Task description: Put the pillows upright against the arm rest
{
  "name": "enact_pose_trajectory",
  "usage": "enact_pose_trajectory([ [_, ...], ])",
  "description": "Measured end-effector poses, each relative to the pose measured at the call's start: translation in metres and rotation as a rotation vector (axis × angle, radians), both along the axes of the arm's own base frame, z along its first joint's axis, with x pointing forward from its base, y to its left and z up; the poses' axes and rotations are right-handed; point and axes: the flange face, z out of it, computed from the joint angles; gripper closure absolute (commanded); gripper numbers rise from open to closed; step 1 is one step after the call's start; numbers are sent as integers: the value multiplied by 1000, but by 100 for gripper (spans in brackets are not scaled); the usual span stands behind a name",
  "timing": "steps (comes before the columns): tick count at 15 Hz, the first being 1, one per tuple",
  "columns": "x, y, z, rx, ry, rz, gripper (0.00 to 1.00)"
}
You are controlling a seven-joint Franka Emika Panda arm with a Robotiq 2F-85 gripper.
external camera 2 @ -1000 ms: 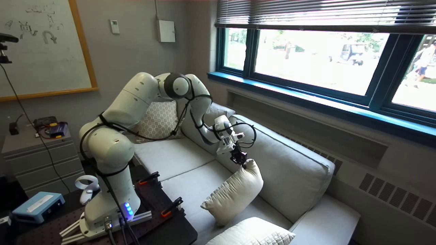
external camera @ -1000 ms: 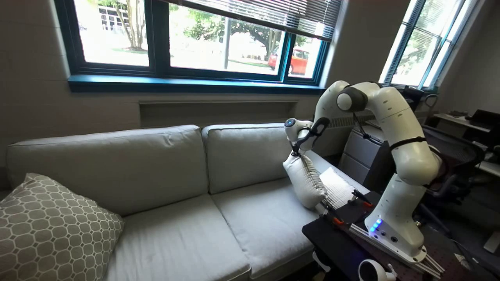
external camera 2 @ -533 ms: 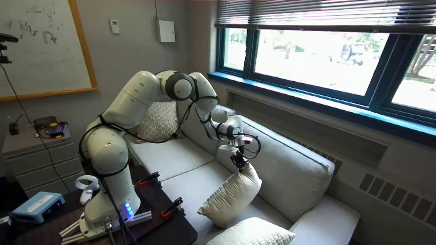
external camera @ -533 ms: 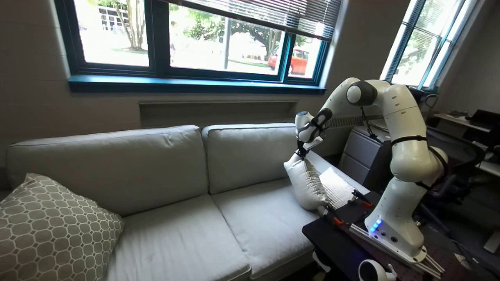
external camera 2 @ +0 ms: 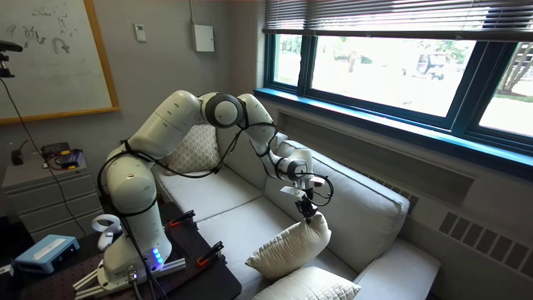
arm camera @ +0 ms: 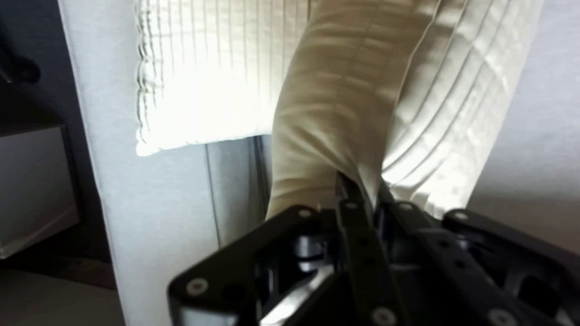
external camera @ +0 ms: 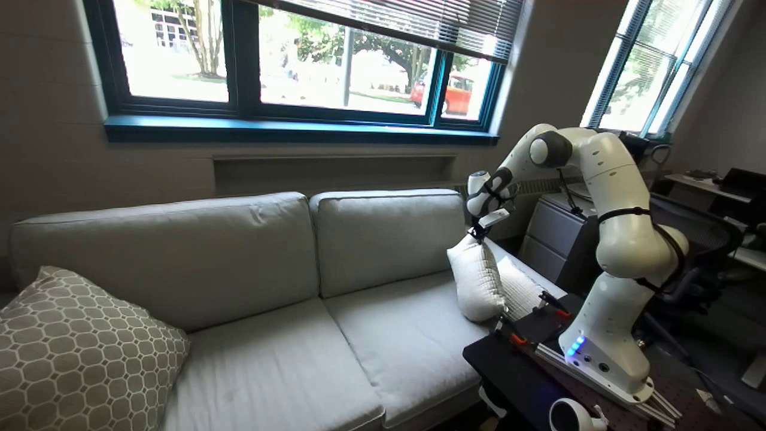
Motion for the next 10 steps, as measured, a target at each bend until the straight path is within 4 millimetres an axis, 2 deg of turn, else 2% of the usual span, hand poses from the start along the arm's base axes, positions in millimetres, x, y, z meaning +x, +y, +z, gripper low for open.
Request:
enact_pose_trajectory([
  [2, -3, -26, -2, -51, -19, -21, 92],
  [4, -5, -42, -6, -118, -55, -35, 92],
  [6, -6, -49, -12, -195, -95, -40, 92],
  [10, -2, -46, -18, -357, -172, -35, 92],
])
